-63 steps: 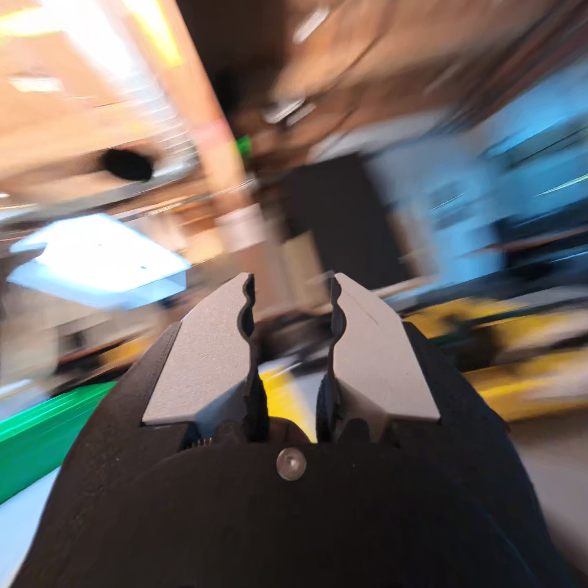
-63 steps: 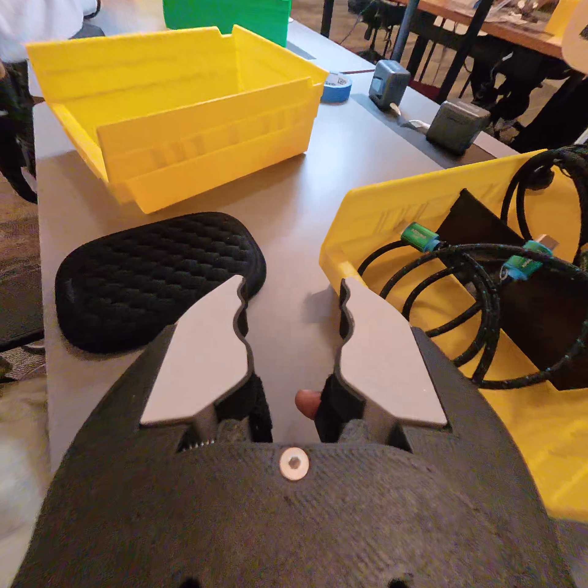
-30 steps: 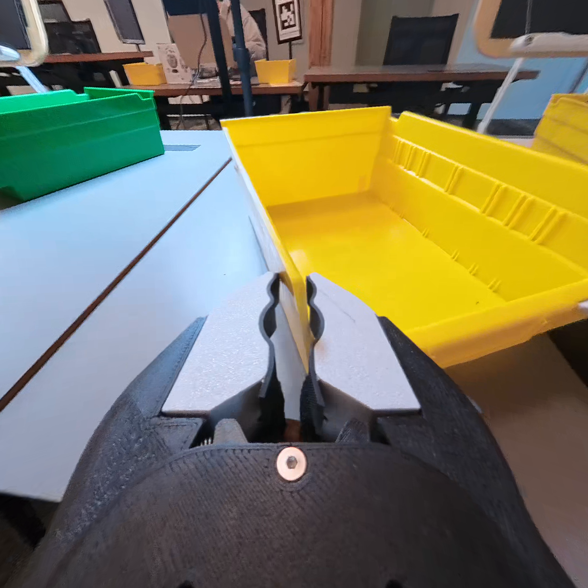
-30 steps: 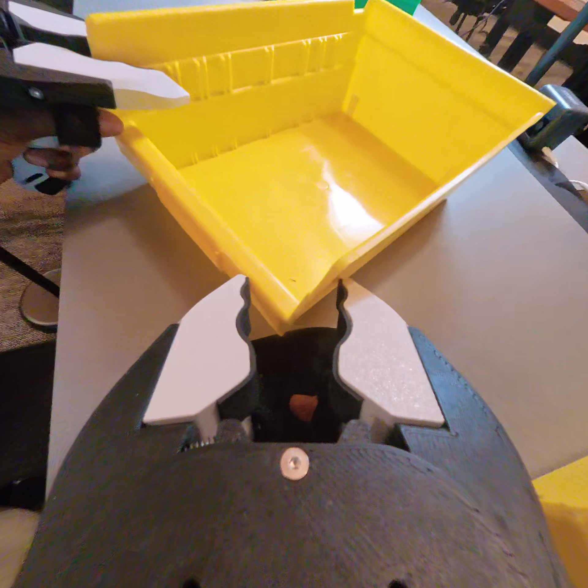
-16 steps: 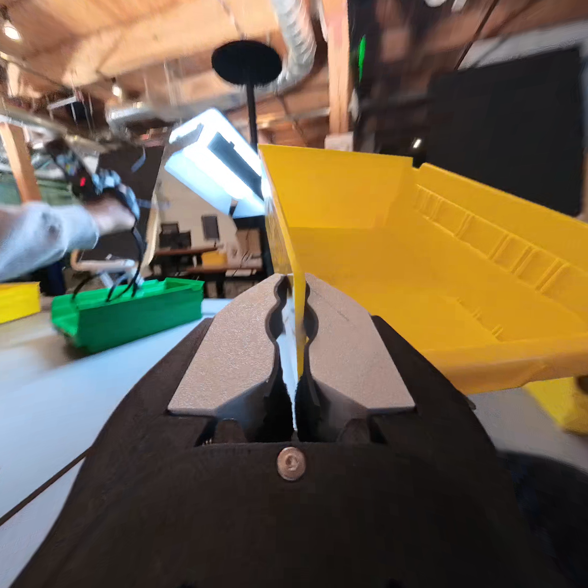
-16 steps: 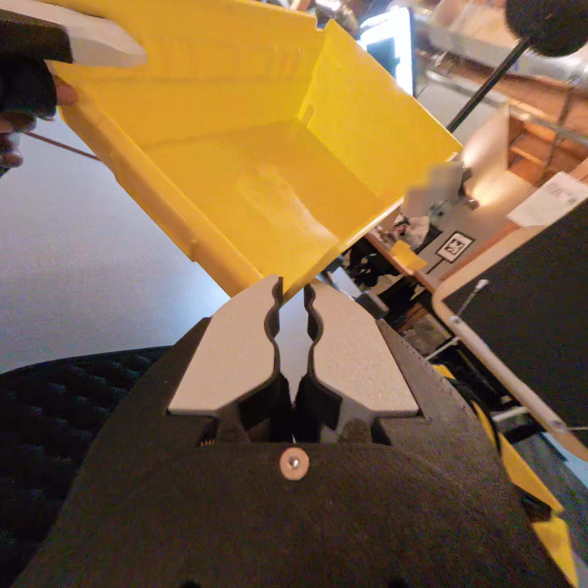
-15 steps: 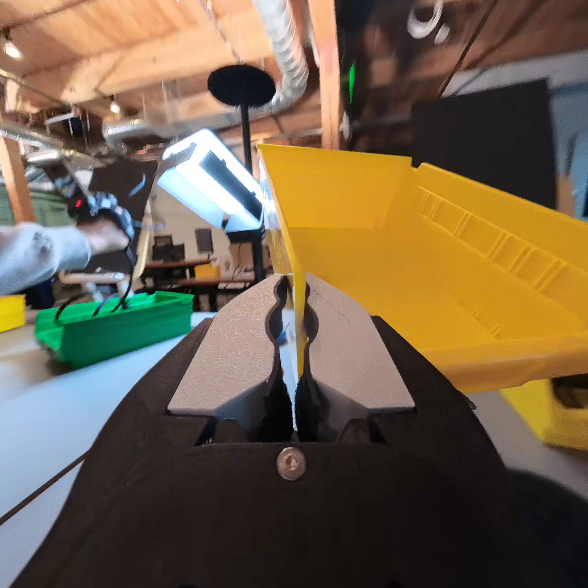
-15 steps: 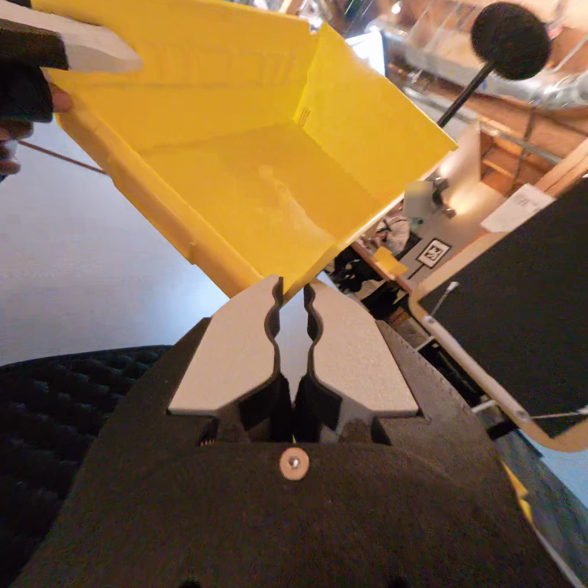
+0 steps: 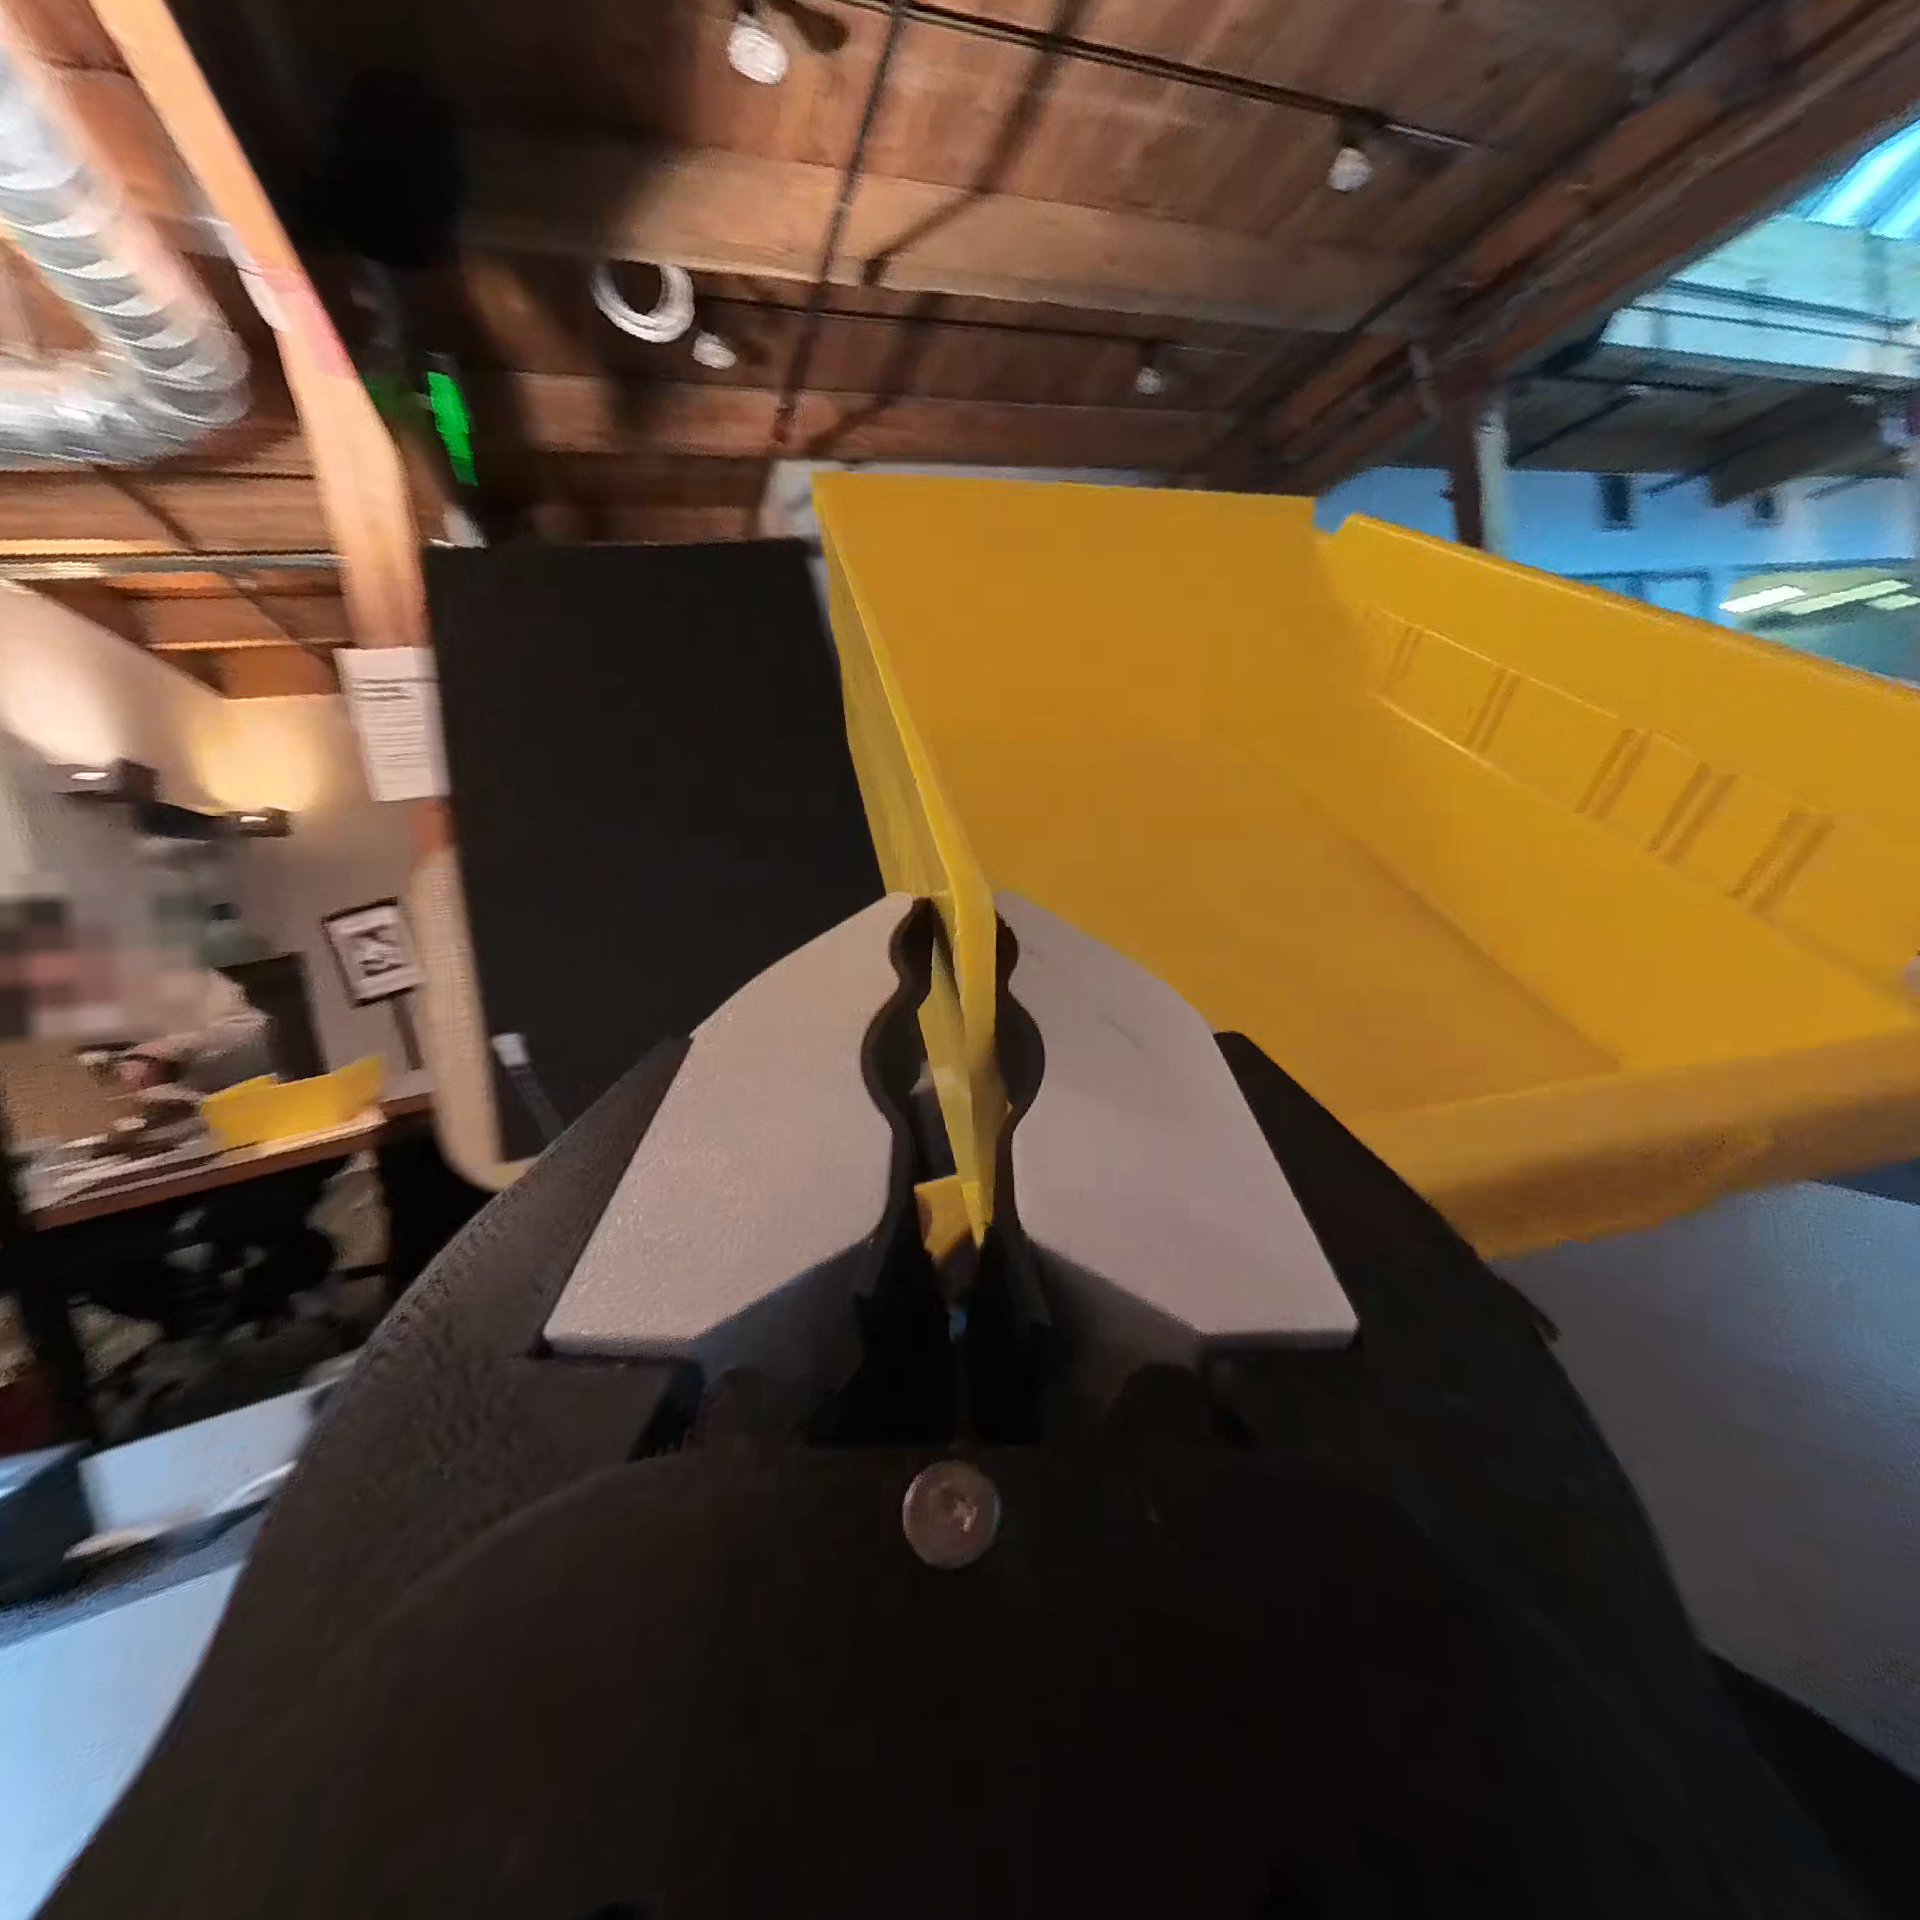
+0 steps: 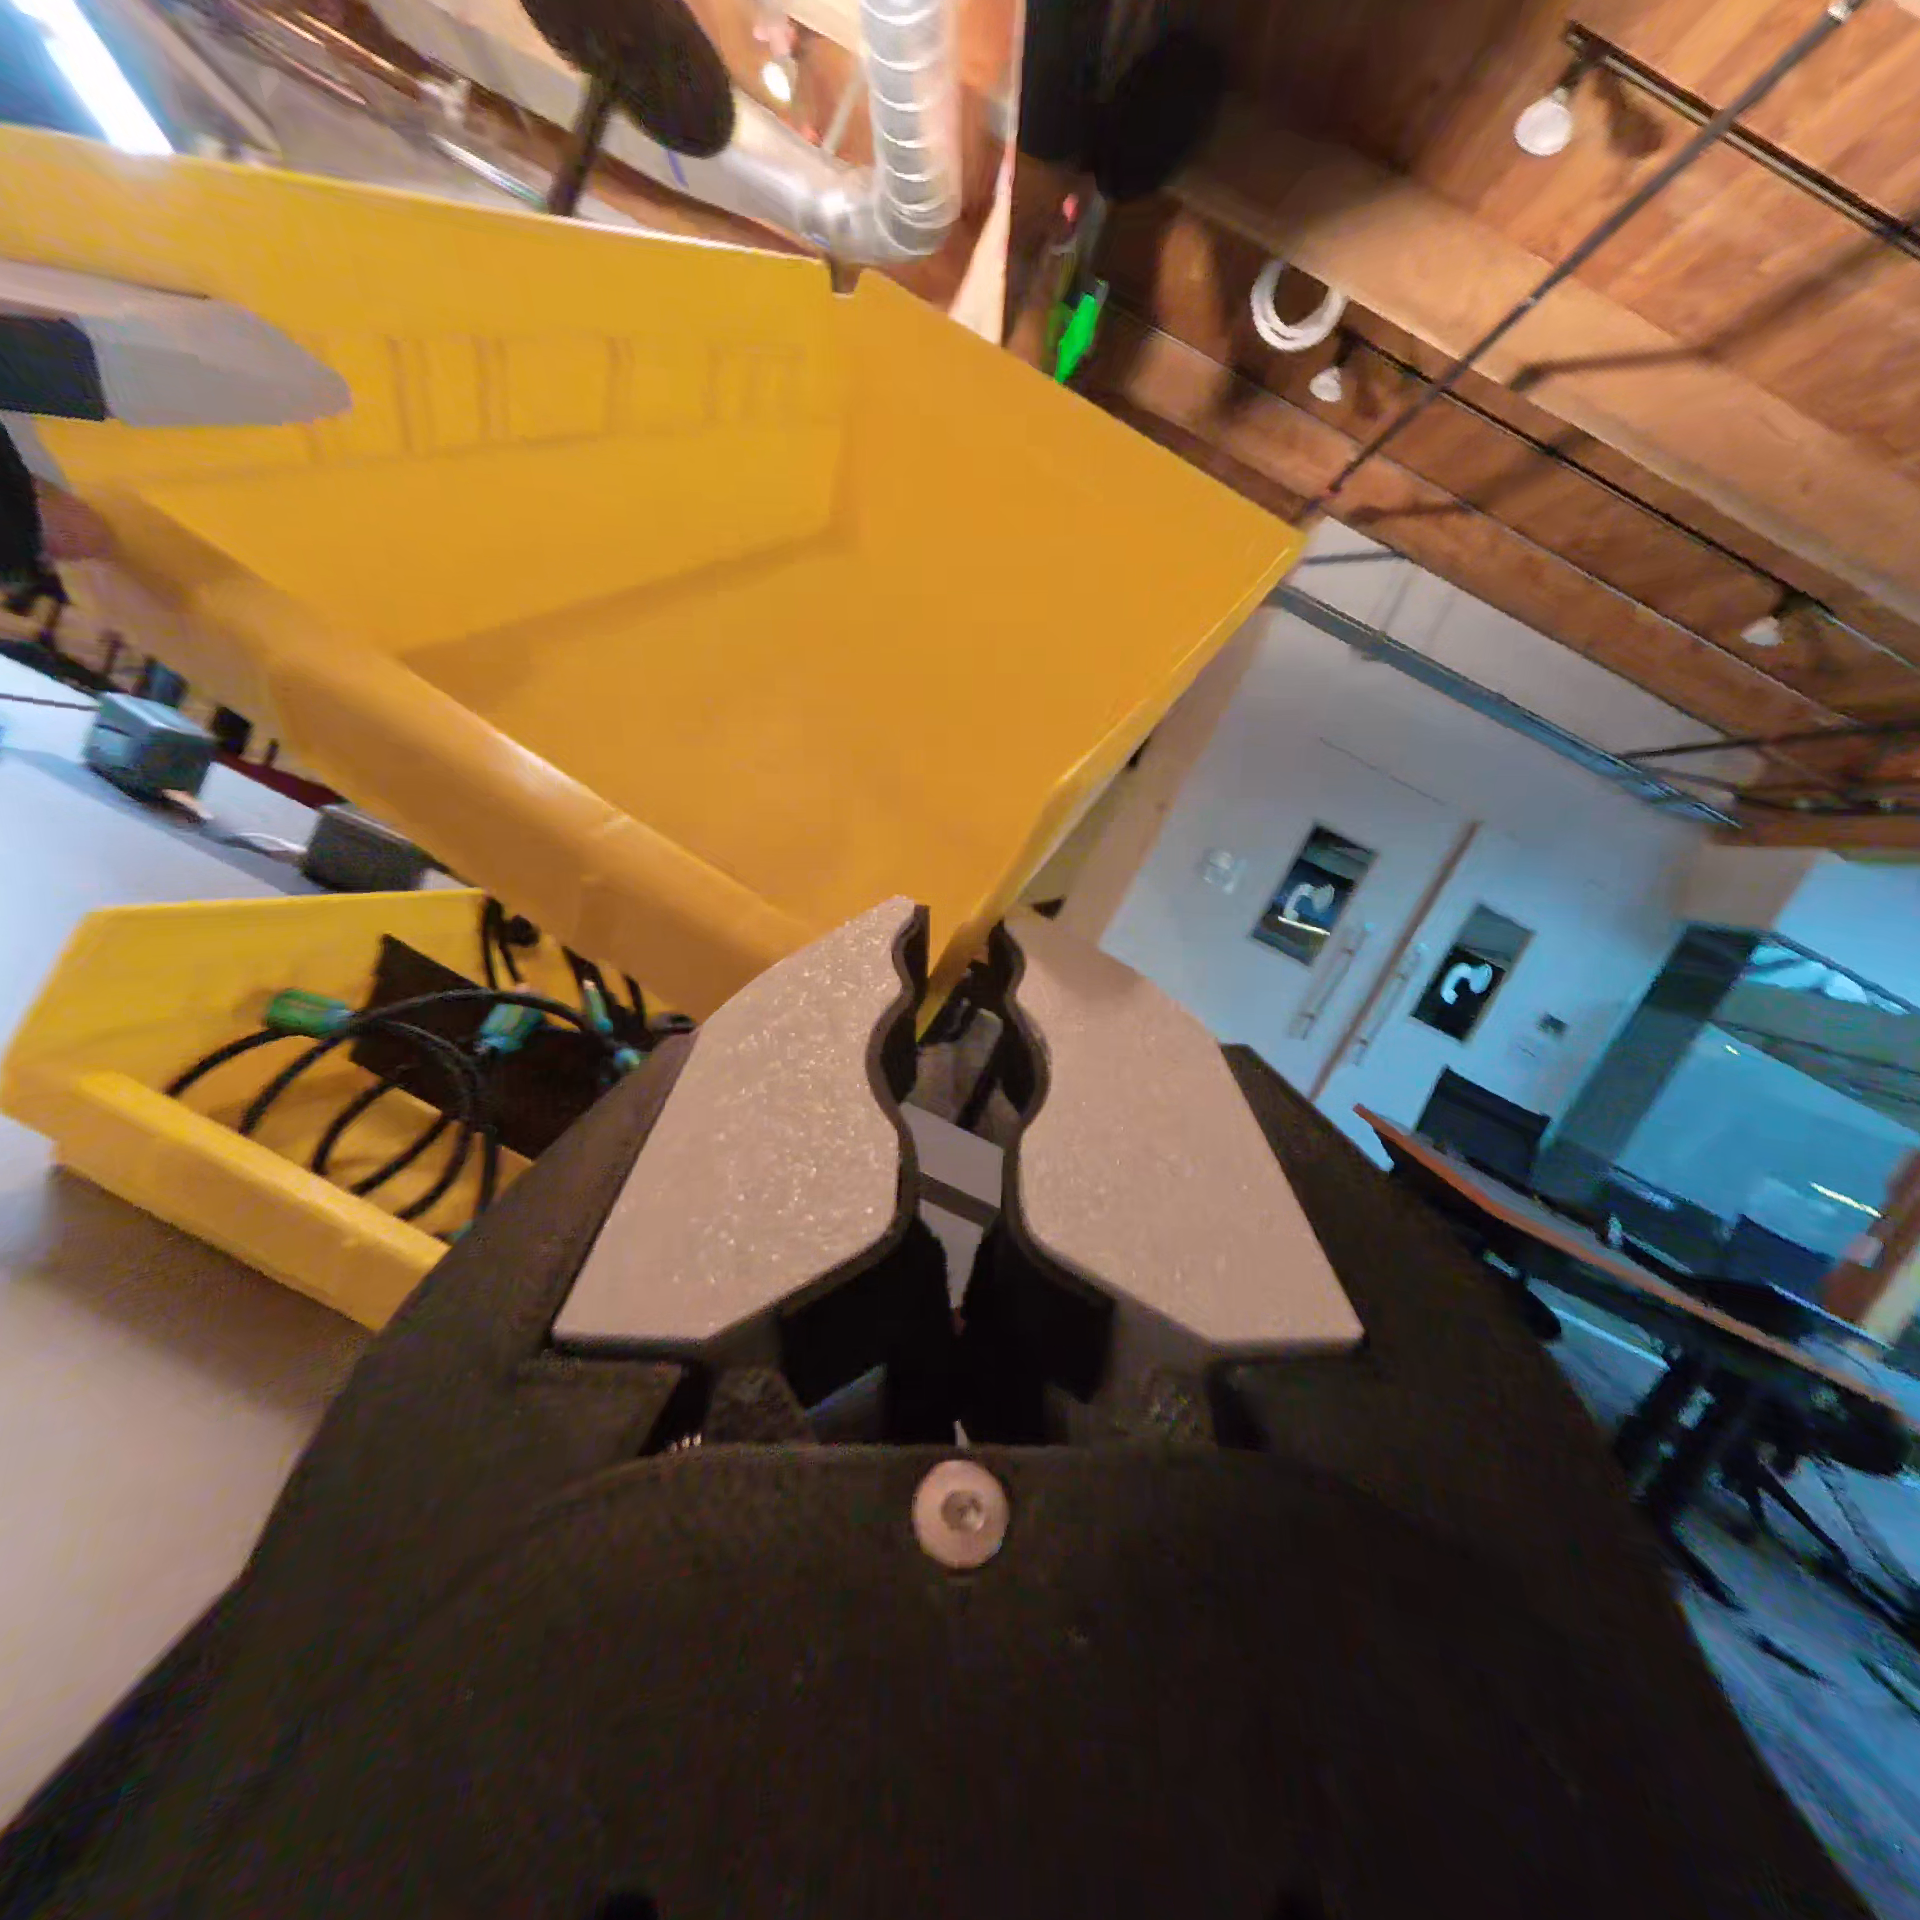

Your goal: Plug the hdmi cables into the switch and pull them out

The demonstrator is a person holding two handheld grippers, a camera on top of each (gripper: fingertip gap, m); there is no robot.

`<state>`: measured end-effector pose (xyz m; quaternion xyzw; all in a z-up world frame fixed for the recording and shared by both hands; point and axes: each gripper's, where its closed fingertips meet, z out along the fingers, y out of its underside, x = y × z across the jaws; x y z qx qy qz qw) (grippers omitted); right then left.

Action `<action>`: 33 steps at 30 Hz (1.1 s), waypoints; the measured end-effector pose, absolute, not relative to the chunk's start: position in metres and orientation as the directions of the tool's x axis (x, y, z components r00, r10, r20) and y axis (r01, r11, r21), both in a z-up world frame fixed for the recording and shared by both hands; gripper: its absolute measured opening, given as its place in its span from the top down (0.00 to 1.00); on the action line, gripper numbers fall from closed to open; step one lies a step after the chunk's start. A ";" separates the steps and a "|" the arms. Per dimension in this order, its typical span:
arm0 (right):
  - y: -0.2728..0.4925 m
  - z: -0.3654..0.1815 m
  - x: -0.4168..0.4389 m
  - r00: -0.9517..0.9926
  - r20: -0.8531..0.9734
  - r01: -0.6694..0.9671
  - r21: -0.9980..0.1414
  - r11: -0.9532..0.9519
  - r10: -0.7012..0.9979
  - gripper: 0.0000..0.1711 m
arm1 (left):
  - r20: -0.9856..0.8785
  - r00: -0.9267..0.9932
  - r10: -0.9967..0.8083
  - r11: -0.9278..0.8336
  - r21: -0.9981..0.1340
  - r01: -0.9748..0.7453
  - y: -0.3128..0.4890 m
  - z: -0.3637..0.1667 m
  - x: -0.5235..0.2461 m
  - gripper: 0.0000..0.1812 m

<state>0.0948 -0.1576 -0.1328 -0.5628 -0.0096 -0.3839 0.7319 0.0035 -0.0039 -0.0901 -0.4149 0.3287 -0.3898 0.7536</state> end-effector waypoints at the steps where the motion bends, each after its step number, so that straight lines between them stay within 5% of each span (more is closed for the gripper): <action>1: -0.174 -0.133 0.111 0.689 0.422 0.560 -0.826 0.063 -0.589 0.94 | -0.187 0.438 -0.879 0.340 -0.891 0.300 -0.016 -0.092 0.025 0.95; 12: -0.276 -0.196 0.247 0.594 0.242 0.336 -0.941 -0.037 -0.767 0.95 | -0.155 0.140 -0.978 0.171 -0.979 0.110 -0.098 -0.171 0.196 0.93; 22: -0.277 -0.303 0.302 0.676 0.163 -0.036 -0.967 -0.254 -0.719 0.94 | -0.202 0.107 -0.974 0.193 -0.977 -0.085 -0.105 -0.261 0.237 0.91; 27: -0.270 -0.328 0.308 0.689 0.215 -0.064 -0.933 -0.354 -0.692 0.92 | -0.265 0.115 -0.957 0.253 -0.961 -0.115 -0.099 -0.279 0.242 0.91; 30: -0.268 -0.328 0.307 0.699 0.215 -0.055 -0.935 -0.351 -0.682 0.88 | -0.280 0.056 -0.958 0.266 -0.947 -0.182 -0.099 -0.287 0.242 0.88; 33: -0.263 -0.326 0.304 0.734 0.202 -0.044 -0.938 -0.343 -0.649 0.87 | -0.286 0.024 -0.958 0.274 -0.935 -0.225 -0.101 -0.284 0.232 0.74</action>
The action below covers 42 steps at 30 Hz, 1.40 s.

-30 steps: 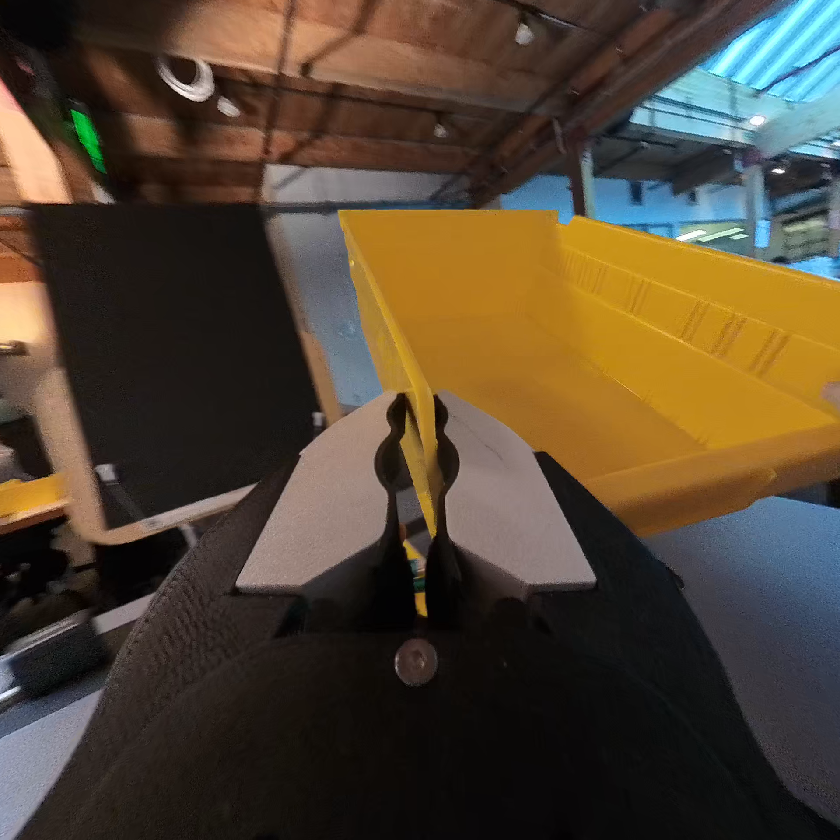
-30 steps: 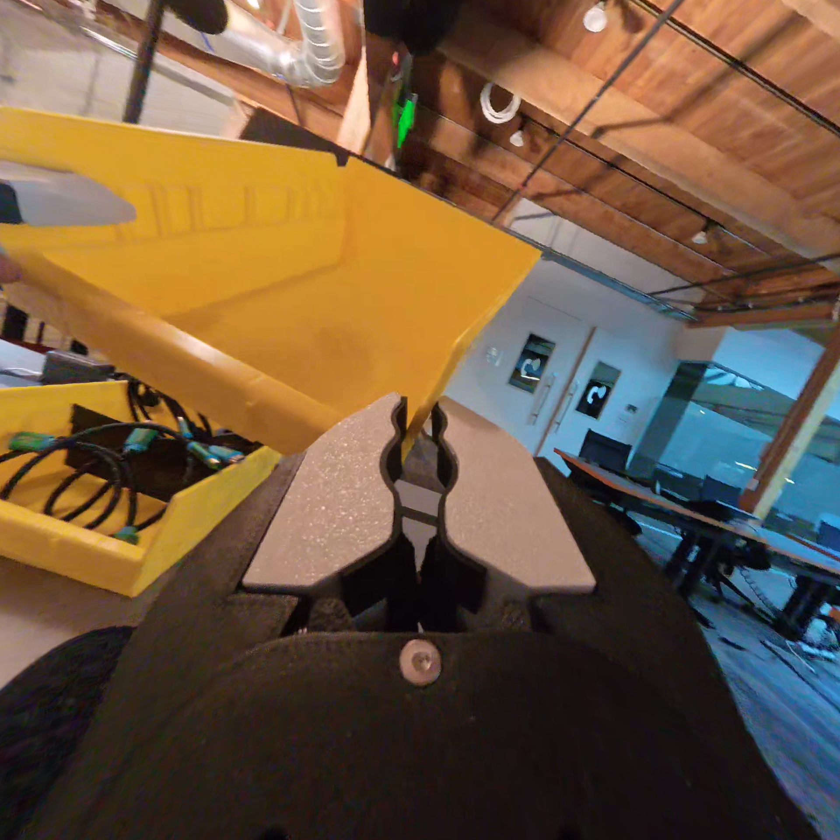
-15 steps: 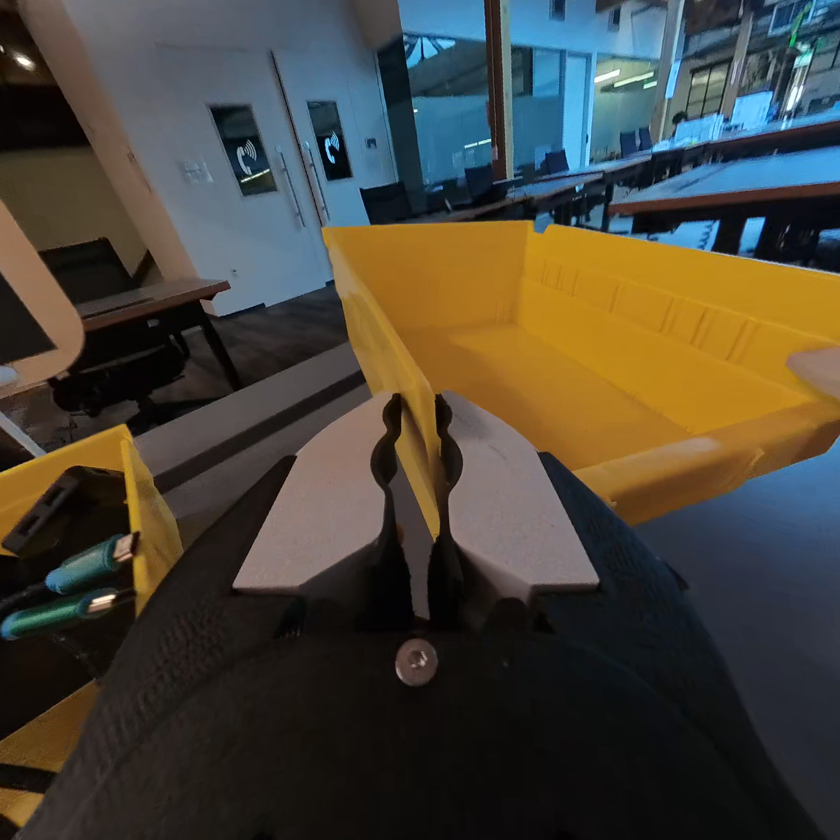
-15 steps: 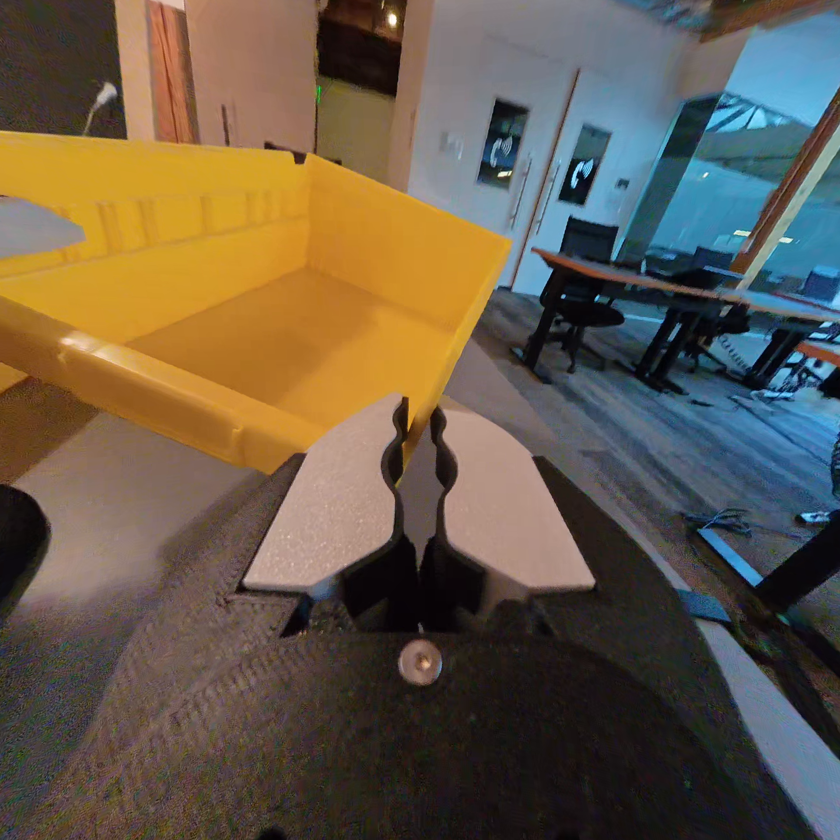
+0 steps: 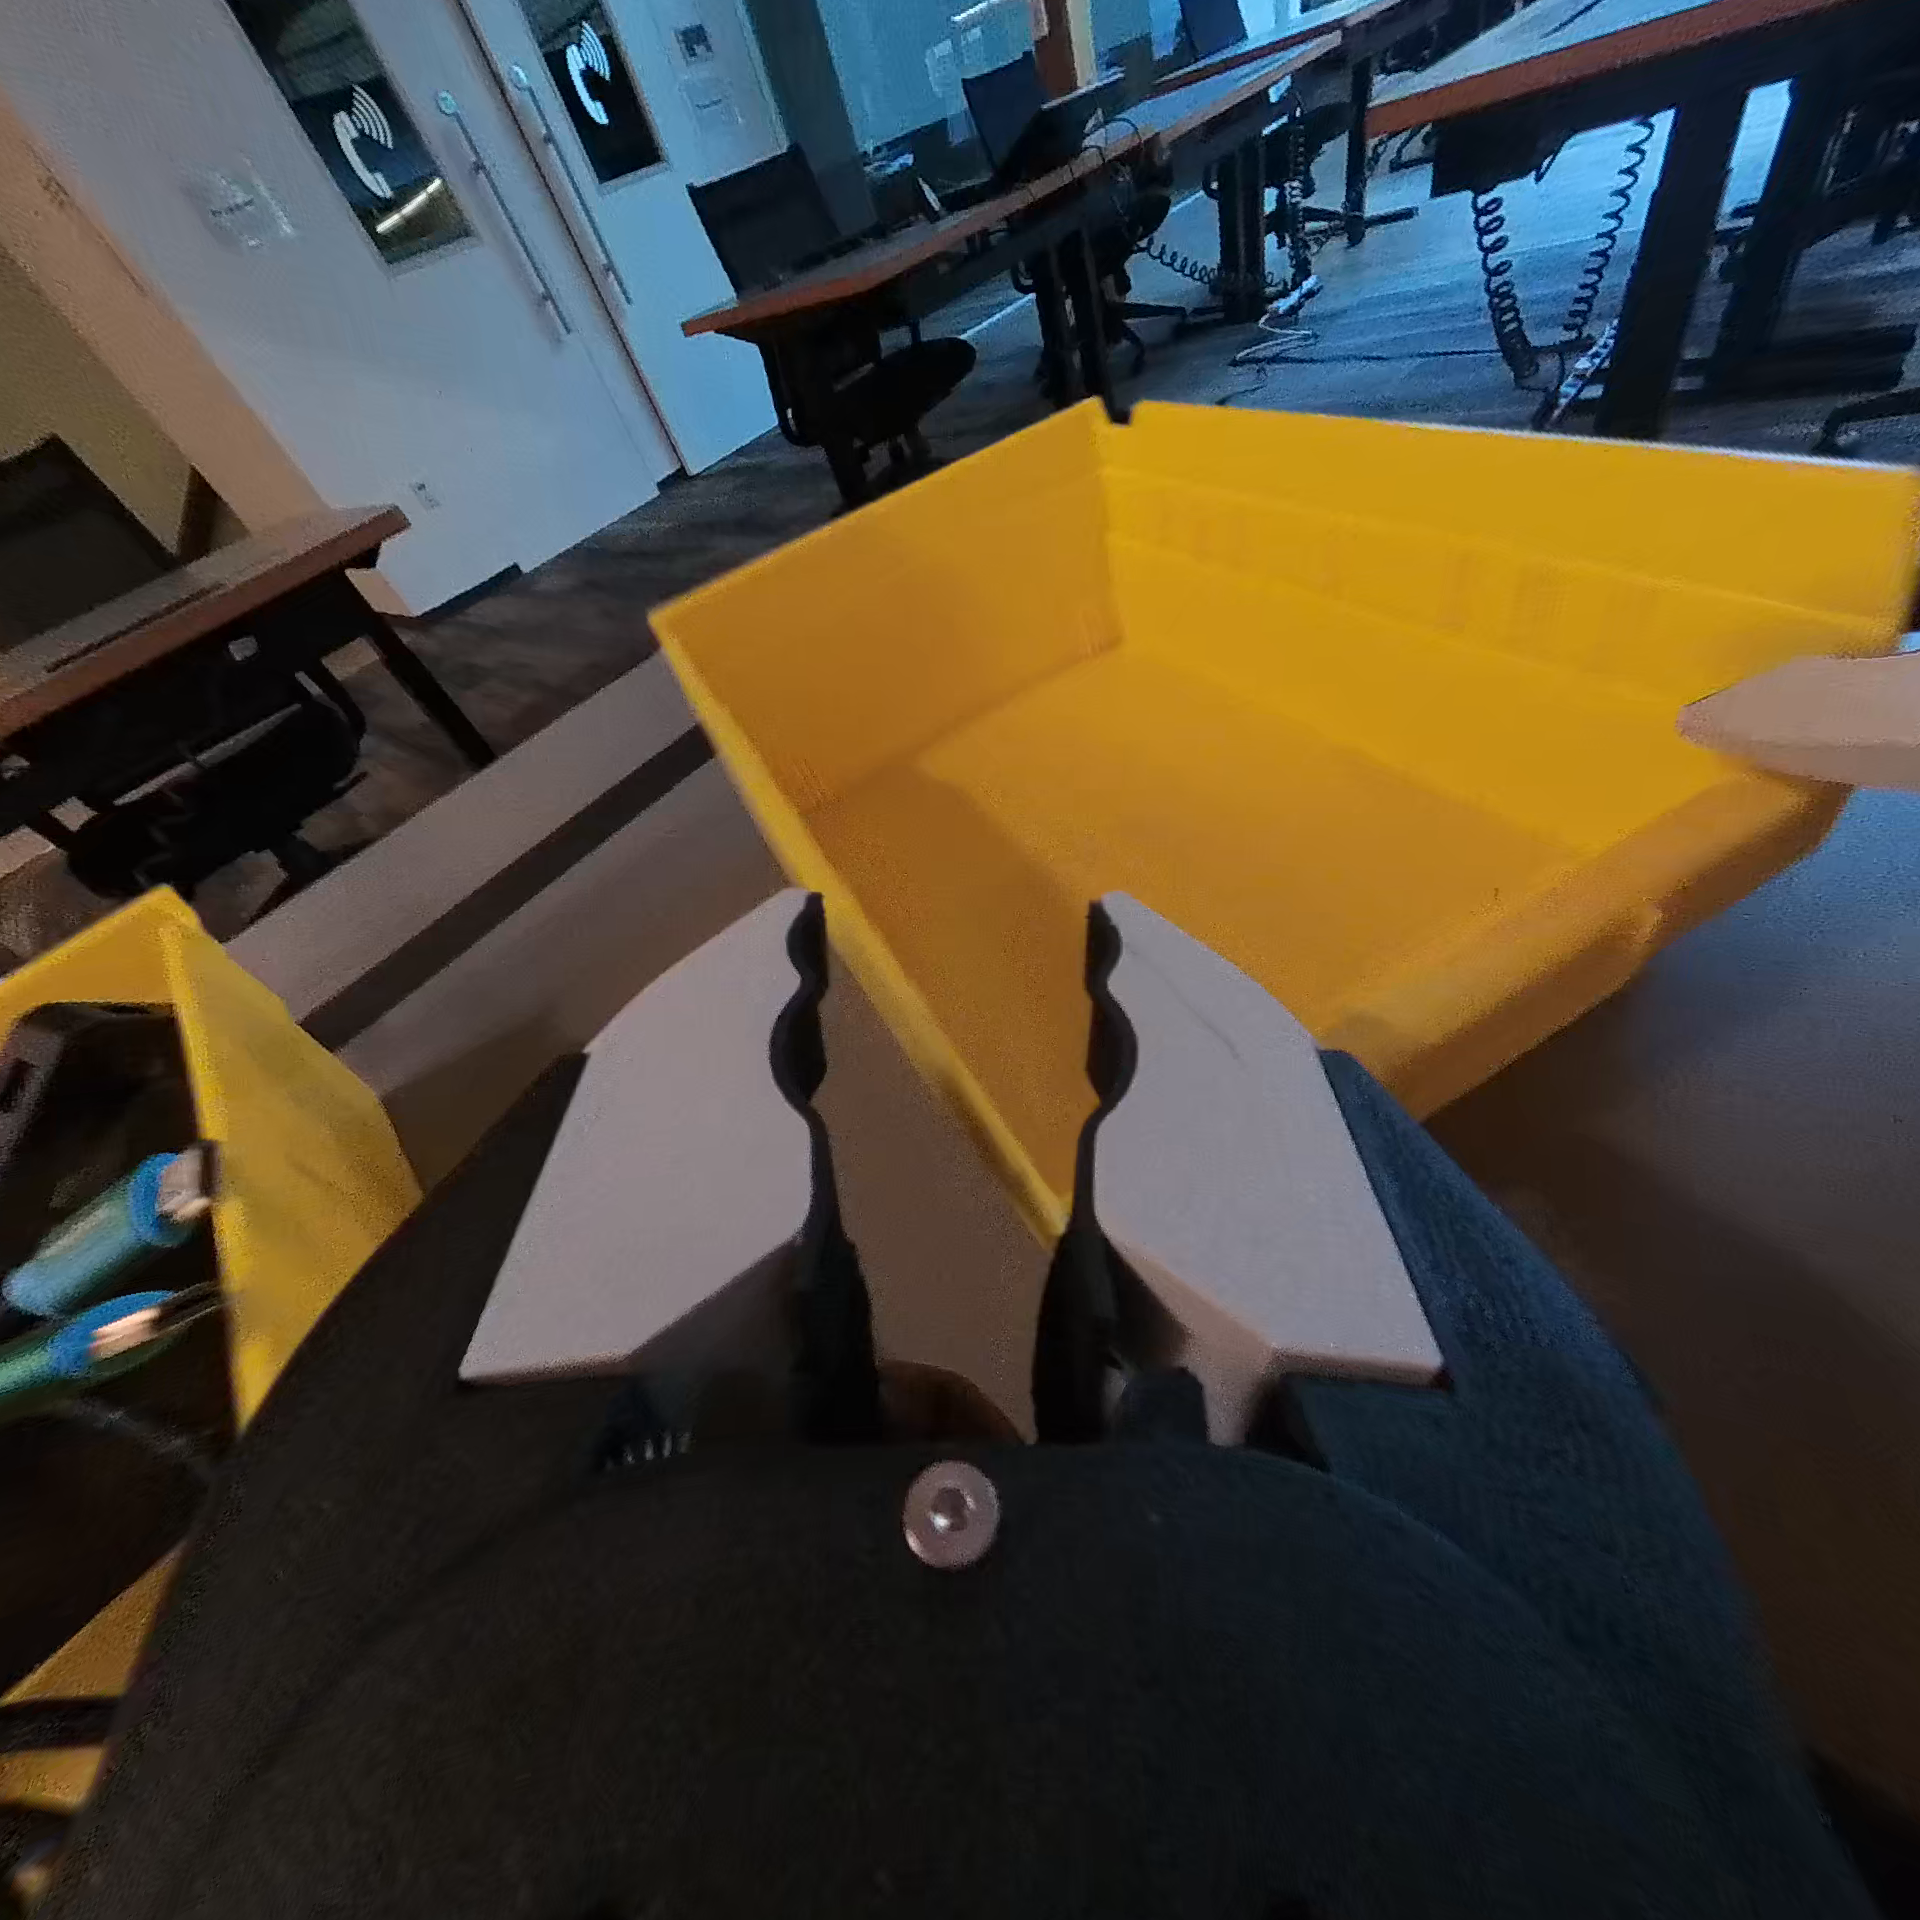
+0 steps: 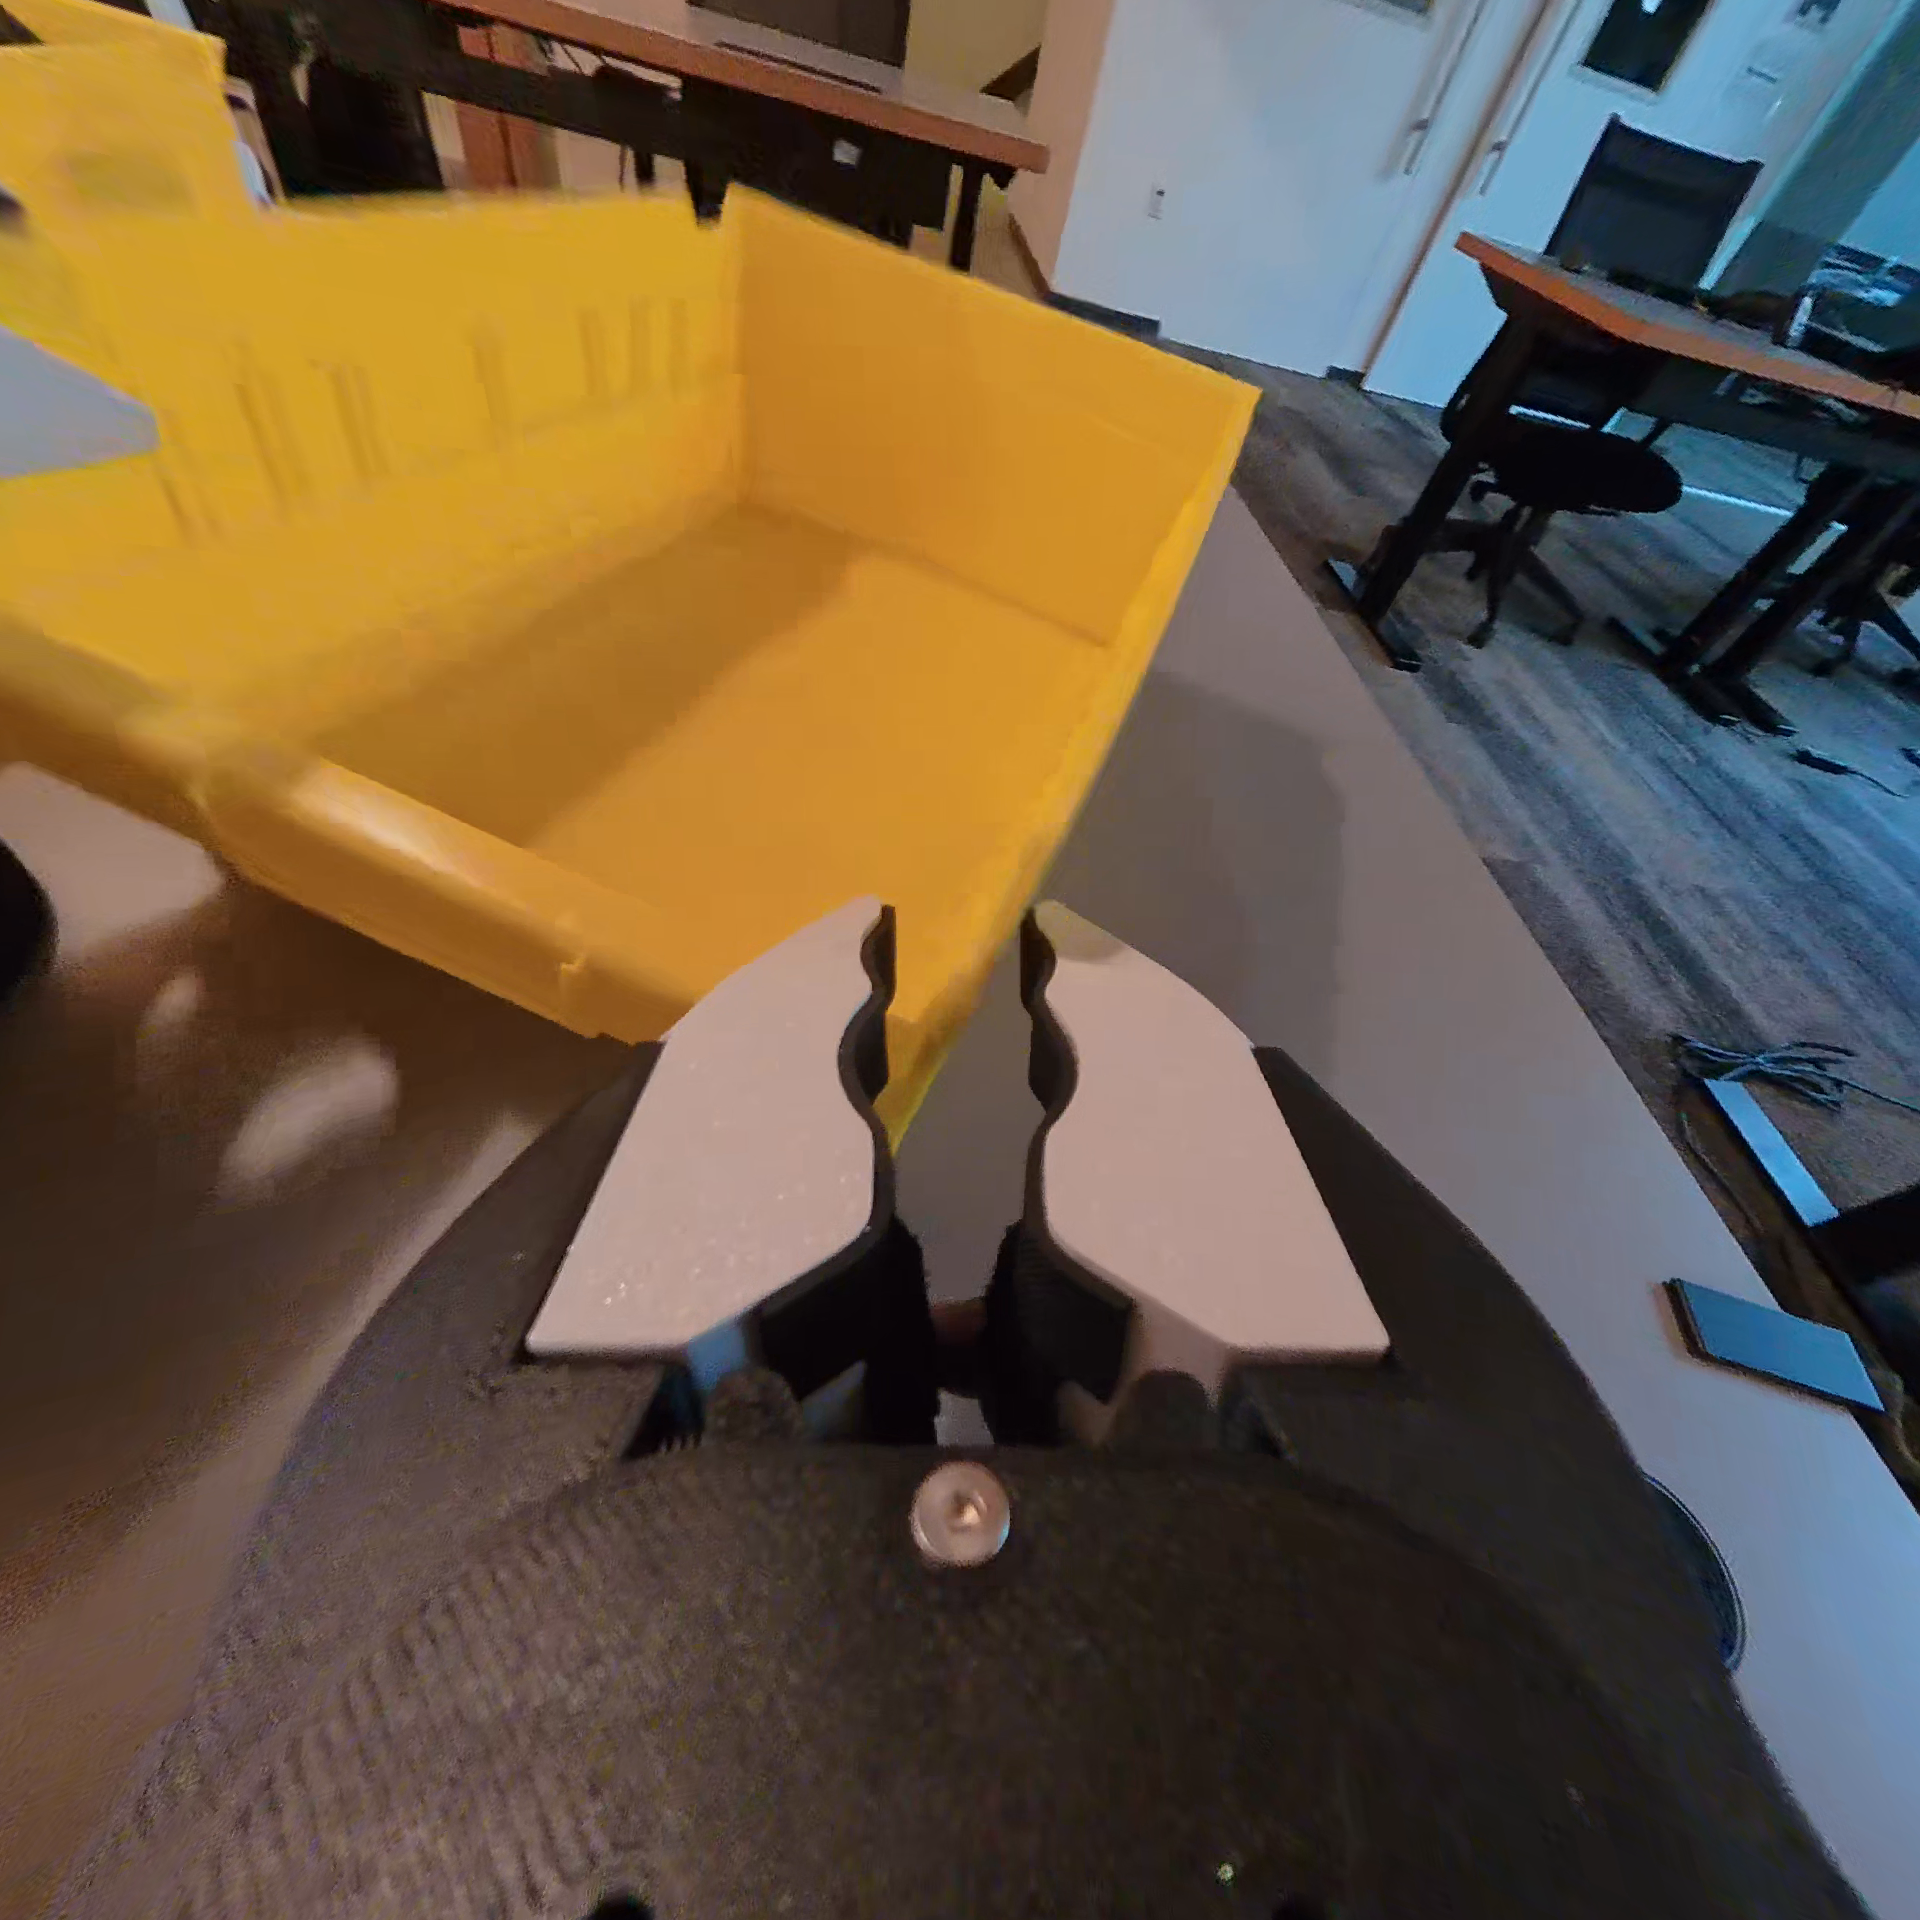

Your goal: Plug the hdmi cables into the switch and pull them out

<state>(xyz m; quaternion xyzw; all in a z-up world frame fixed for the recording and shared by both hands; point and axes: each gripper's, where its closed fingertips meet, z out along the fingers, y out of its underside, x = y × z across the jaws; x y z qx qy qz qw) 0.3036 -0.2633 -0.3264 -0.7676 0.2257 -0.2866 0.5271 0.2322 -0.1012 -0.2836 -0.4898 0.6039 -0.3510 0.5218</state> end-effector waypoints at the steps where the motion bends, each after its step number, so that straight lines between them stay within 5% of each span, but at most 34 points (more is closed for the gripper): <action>1: -0.263 -0.325 0.303 0.736 0.200 -0.037 -0.942 -0.333 -0.647 0.85 | -0.297 0.006 -0.955 0.289 -0.934 -0.208 -0.105 -0.274 0.225 0.72; 7: -0.259 -0.285 0.292 0.713 0.371 0.247 -0.927 -0.281 -0.595 0.71 | -0.463 -0.143 -0.875 0.481 -0.867 -0.134 -0.117 -0.218 0.128 0.70; 13: -0.218 -0.267 0.237 0.684 0.654 0.580 -0.757 -0.302 -0.325 0.59 | -0.589 -0.331 -0.738 0.673 -0.600 -0.433 -0.032 -0.291 0.046 0.70; 24: -0.197 -0.356 0.245 0.603 0.796 0.601 -0.399 -0.692 0.064 0.63 | -0.680 -0.482 -0.552 0.787 -0.236 -0.570 0.059 -0.367 0.060 0.80; 29: -0.195 -0.354 0.254 0.490 0.868 0.606 -0.270 -0.748 0.083 0.80 | -0.653 -0.478 -0.587 0.740 -0.195 -0.643 0.079 -0.372 0.047 0.83; 42: -0.193 -0.354 0.253 0.492 0.867 0.612 -0.287 -0.737 0.072 0.80 | -0.648 -0.279 -0.709 0.538 -0.240 -0.808 0.170 -0.369 -0.068 0.78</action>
